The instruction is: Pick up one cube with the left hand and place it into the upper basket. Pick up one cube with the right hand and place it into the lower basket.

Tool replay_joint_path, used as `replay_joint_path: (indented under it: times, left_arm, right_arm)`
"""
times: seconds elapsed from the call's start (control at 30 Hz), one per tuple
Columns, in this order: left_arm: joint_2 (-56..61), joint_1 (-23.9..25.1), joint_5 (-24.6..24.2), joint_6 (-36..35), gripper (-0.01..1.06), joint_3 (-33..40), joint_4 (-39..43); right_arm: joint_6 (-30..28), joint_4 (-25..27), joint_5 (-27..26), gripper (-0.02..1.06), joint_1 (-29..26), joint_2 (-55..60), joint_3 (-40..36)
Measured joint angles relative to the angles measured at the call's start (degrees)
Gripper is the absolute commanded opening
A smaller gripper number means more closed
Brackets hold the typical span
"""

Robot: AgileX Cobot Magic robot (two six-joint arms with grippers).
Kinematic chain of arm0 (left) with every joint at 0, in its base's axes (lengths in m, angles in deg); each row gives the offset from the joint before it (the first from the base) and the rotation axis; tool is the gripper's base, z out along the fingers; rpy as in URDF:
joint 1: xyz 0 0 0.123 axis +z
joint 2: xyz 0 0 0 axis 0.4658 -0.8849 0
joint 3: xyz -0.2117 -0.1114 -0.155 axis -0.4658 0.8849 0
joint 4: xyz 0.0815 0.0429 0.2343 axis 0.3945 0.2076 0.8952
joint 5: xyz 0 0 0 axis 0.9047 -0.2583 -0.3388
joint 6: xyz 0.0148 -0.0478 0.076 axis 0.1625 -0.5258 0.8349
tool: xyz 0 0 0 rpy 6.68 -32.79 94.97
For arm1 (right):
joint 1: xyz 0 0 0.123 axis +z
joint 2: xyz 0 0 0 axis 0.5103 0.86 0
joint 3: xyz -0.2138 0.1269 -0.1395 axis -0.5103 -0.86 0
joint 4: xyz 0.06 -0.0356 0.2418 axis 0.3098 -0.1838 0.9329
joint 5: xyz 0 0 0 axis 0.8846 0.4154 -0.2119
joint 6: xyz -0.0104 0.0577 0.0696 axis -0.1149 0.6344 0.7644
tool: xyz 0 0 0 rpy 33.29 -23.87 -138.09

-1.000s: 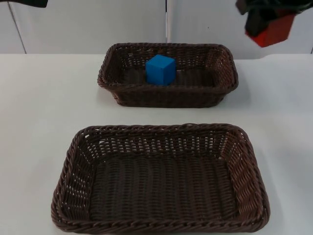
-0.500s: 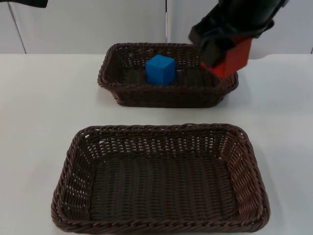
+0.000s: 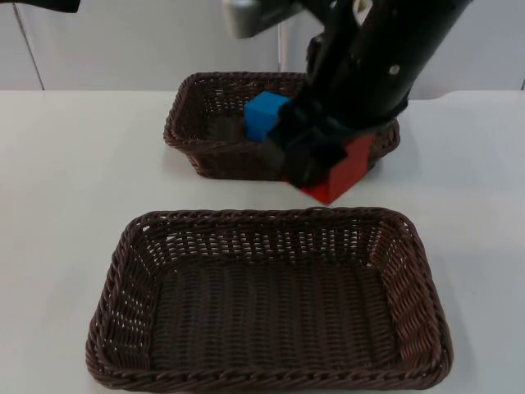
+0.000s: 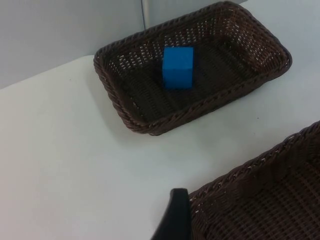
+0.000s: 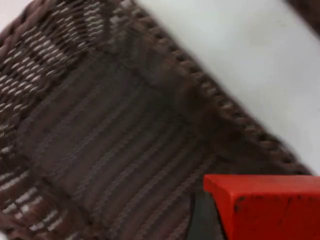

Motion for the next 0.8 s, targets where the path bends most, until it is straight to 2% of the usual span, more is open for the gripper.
replay_joint_path:
  times: [0.3,0.6,0.8]
  left_arm:
    - [0.00,0.00,0.00,0.00,0.74,0.00,0.00]
    - [0.00,0.00,0.00,0.00,0.74,0.00,0.00]
    - [0.00,0.00,0.00,0.00,0.74,0.00,0.00]
  right_arm:
    - [0.09,0.79,-3.71,0.00,4.57,0.00,-4.97]
    - [0.09,1.63,-6.41,0.00,4.65,-0.05,-6.82]
    - [0.09,1.63,-11.93,0.00,4.65,-0.14,-9.20]
